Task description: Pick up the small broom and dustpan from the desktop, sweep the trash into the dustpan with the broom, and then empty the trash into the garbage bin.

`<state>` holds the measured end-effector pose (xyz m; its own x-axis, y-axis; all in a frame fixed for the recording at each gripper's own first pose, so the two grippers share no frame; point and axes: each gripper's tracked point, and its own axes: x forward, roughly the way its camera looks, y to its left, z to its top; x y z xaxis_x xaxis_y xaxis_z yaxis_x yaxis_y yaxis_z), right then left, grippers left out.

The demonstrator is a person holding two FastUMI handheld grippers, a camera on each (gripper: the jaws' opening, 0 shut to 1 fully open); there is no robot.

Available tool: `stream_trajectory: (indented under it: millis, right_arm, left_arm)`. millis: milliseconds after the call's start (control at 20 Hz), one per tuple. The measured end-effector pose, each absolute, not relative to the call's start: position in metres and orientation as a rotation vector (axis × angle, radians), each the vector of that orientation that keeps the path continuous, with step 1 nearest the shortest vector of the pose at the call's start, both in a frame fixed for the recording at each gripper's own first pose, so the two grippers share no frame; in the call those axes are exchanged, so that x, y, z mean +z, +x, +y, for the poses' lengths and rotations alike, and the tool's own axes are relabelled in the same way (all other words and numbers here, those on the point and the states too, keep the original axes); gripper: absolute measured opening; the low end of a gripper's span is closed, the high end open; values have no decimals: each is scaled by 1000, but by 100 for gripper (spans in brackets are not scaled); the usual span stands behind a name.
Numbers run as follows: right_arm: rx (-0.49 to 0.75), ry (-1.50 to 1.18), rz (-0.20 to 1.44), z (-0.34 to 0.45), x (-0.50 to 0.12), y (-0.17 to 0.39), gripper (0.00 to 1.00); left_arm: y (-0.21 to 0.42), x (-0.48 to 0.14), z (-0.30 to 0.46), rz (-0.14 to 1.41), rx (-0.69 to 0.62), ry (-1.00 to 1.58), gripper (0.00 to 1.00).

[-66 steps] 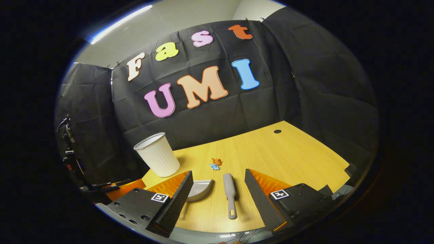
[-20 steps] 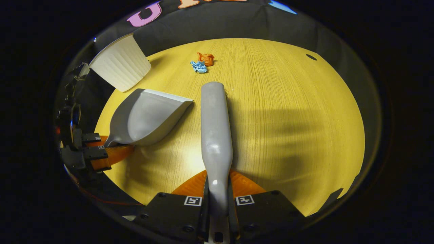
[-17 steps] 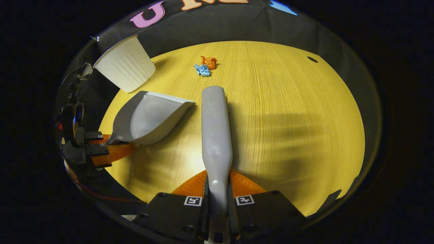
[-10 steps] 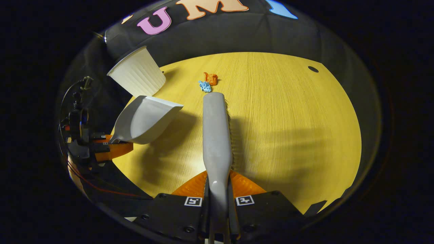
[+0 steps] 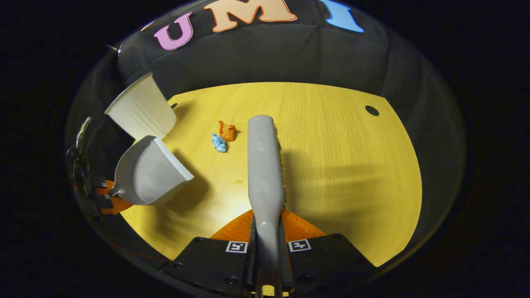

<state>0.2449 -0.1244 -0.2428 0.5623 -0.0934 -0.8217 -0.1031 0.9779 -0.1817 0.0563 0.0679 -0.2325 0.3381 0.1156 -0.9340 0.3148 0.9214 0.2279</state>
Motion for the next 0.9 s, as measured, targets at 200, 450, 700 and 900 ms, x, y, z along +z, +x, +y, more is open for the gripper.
stream_trajectory:
  millis: [200, 450, 700, 900]
  right_arm:
    - [-69, -282, 988, -112, -271, 290, 20]
    - [-99, -475, 973, -102, -292, 342, 20]
    - [11, -496, 1002, -55, -314, 343, 20]
    - [125, -531, 1034, -33, -313, 321, 20]
  left_arm:
    - [98, -248, 95, 1248, -300, 560, 28]
    - [140, -262, 120, 1249, -470, 689, 29]
    - [150, -275, 133, 1277, -522, 719, 28]
    - [147, -273, 132, 1292, -530, 709, 28]
